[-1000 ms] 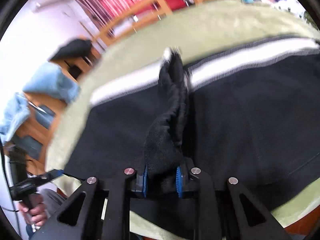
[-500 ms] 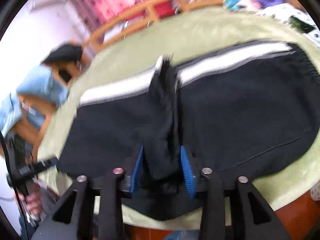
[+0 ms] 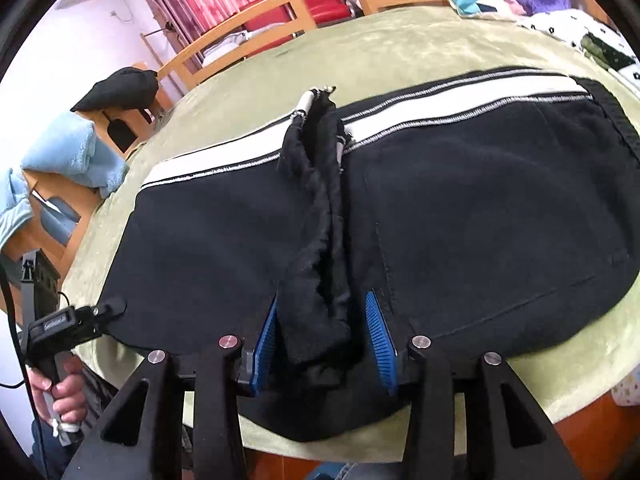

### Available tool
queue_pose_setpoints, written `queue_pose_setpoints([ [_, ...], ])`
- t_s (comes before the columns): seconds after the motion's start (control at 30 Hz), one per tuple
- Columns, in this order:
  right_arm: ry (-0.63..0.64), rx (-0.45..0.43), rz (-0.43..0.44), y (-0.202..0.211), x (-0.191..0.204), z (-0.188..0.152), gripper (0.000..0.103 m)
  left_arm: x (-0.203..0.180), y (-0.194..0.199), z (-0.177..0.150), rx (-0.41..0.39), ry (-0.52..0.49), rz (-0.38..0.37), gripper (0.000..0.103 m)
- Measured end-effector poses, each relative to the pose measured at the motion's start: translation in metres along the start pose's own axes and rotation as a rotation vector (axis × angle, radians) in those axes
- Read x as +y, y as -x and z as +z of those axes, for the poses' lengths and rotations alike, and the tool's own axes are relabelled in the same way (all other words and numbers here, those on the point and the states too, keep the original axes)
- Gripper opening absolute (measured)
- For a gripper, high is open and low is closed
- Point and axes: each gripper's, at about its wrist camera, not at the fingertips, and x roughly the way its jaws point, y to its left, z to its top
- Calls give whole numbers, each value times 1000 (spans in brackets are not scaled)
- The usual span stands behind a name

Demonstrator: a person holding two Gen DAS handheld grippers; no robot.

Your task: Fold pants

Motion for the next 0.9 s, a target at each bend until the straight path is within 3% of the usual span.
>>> queue_pose_setpoints([
  [0.1, -3, -1, 22, 12, -11, -5, 46, -13, 24, 12, -34, -18, -65, 23],
  [0.23, 11, -47, 23, 37, -21, 3, 47, -55, 57, 32, -103, -100, -114, 22],
  [0.5, -100, -110, -45, 84, -82, 9, 47, -208, 95, 48, -225, -389, -173, 21],
  [0.7, -226, -168, -95, 146, -145, -13, 47, -331, 68, 31, -237, -580, -196, 21],
  [0.9, -336, -206, -188, 206, -203, -48, 47, -448, -10, -4, -163, -665, -259, 21],
])
